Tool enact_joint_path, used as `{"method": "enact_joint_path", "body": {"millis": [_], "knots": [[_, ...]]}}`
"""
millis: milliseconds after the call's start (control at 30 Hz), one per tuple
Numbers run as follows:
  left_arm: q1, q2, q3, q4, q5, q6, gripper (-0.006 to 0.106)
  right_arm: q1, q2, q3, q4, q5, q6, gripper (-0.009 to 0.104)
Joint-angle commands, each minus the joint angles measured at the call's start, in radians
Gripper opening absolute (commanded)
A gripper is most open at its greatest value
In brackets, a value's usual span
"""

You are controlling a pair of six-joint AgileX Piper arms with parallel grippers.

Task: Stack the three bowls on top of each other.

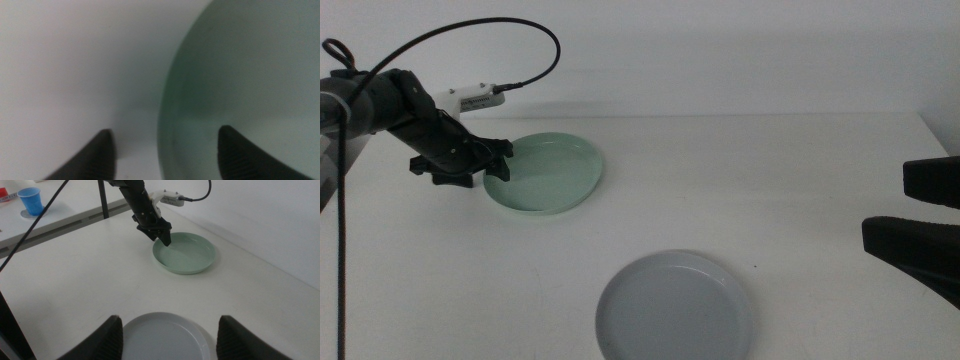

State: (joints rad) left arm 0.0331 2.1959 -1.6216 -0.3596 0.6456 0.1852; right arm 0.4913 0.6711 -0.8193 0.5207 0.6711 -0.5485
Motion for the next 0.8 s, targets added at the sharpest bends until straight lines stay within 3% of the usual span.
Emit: {"method": "enact_joint_path", "body": {"millis": [0,67,200,467,767], "knots": [[-0.005,-0.030,-0.024,-0.032,-0.008,-0.006,0.058,-0.007,-0.001,-0.024,0.017,-0.060,-0.007,0.048],[-0.004,-0.021,-0.026,-0.039,0.000,-0.009,0.045,-0.007,-0.001,-0.024,0.017,-0.060,-0.007,0.048],[-0.004,-0.027,-0.037,-0.045,0.052,-0.032,0.000,-0.007,-0.001,-0.024,0.017,-0.060,-0.007,0.048],[-0.030,-0.217,-0.006,-0.044,0.196,0.015,0.000,-0.007,-0.001,-0.024,0.017,-0.060,-0.007,0.048],[-0.249,-0.670,0.439,-0.049,0.025,0.053,0.000,-0.007,-0.001,-0.024,0.017,-0.060,-0.007,0.048]]}}
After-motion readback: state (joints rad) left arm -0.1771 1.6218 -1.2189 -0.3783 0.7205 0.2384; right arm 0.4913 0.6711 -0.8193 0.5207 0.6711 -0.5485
